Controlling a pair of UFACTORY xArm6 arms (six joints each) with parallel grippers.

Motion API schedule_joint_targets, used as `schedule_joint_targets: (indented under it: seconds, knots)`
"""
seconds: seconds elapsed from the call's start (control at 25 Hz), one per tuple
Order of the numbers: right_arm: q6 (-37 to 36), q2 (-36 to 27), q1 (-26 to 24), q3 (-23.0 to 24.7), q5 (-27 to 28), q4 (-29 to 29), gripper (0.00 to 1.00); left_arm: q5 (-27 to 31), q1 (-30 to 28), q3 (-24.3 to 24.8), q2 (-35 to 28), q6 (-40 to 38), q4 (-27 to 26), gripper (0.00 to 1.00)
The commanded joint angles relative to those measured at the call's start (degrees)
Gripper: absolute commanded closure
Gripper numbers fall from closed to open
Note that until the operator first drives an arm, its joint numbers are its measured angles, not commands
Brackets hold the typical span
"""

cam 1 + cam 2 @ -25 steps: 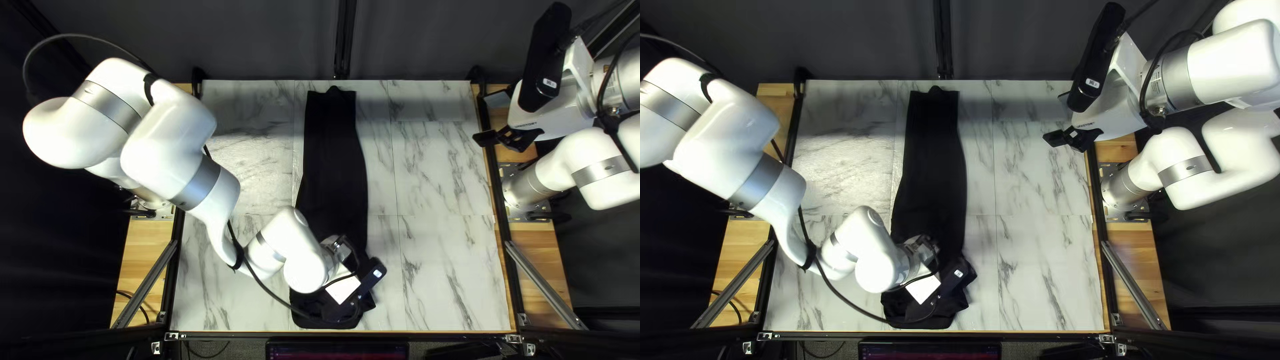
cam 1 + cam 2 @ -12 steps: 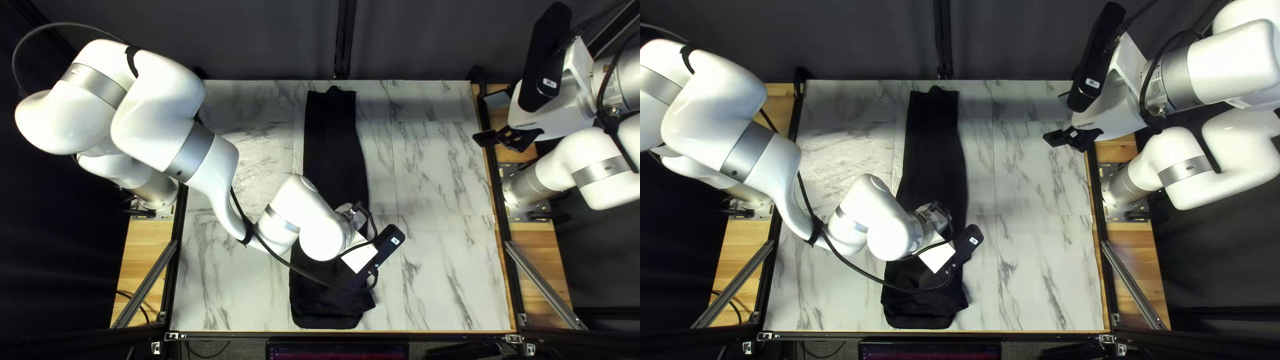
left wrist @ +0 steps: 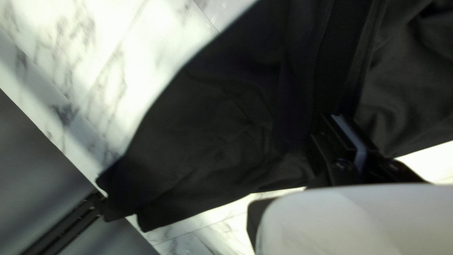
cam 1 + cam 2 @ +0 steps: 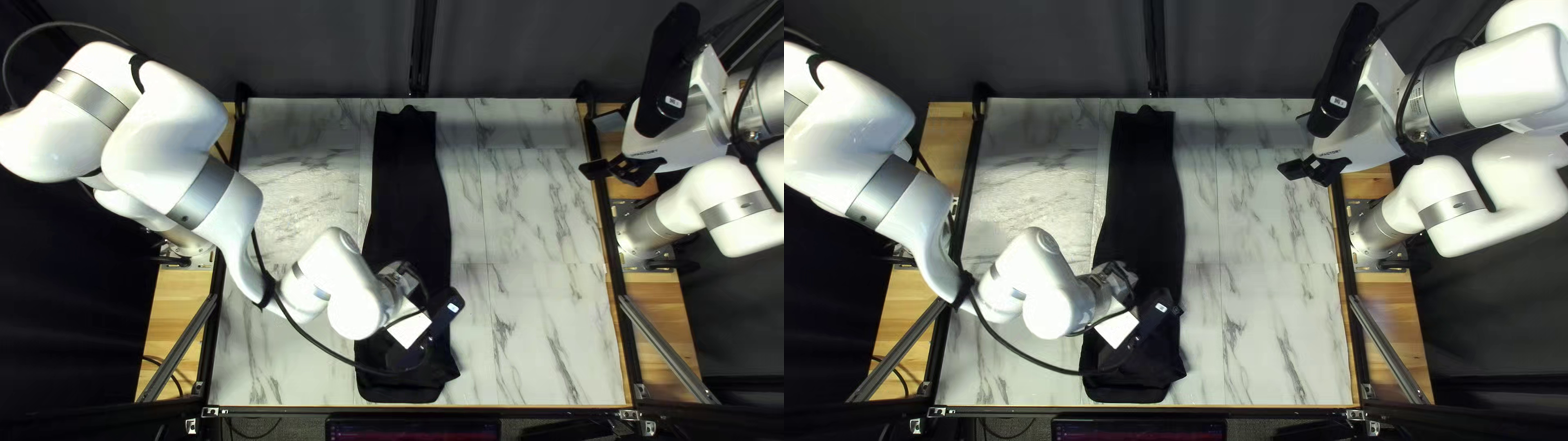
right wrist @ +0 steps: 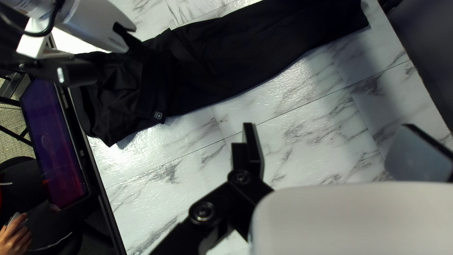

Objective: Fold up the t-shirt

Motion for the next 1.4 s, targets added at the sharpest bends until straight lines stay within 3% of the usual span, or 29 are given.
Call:
schedule_joint_targets:
  seconds: [0.04, 0.28, 0.32, 0.36, 0.4, 0.64, 0.84, 1.2, 1.4]
  knots:
    - [0.0, 0.0, 0.0, 0.0, 0.0, 0.0, 0.0, -4.2, 4.2, -1.1, 2.2, 1.6, 1.7, 1.0]
    - [0.0, 0.0, 0.0, 0.0, 0.0, 0.0, 0.0, -10.0, 9.0, 2.9, 2.5, -4.1, 6.2, 1.0]
    - [0.0, 0.0, 0.0, 0.0, 0.0, 0.0, 0.0, -10.1, 9.0, 3.5, 2.3, -5.3, 6.7, 0.8]
    - [0.0, 0.0, 0.0, 0.0, 0.0, 0.0, 0.0, -9.9, 8.5, 4.4, 1.9, -7.6, 7.2, 0.67]
    - [0.0, 0.0, 0.0, 0.0, 0.0, 0.0, 0.0, -9.4, 7.9, 4.7, 1.6, -8.9, 7.3, 0.0]
    - [0.0, 0.0, 0.0, 0.0, 0.0, 0.0, 0.0, -4.2, 2.8, 4.2, -0.5, -13.1, 6.1, 0.0]
    - [0.0, 0.0, 0.0, 0.0, 0.0, 0.0, 0.0, 1.8, -0.8, -1.4, 0.1, -10.5, 4.1, 0.0]
    - [0.0, 0.0, 0.0, 0.0, 0.0, 0.0, 0.0, 4.1, -2.1, -17.0, 12.1, -1.6, -1.6, 0.0]
    - [0.0, 0.0, 0.0, 0.0, 0.0, 0.0, 0.0, 3.2, -4.8, -21.2, 16.0, -0.7, -4.3, 0.0]
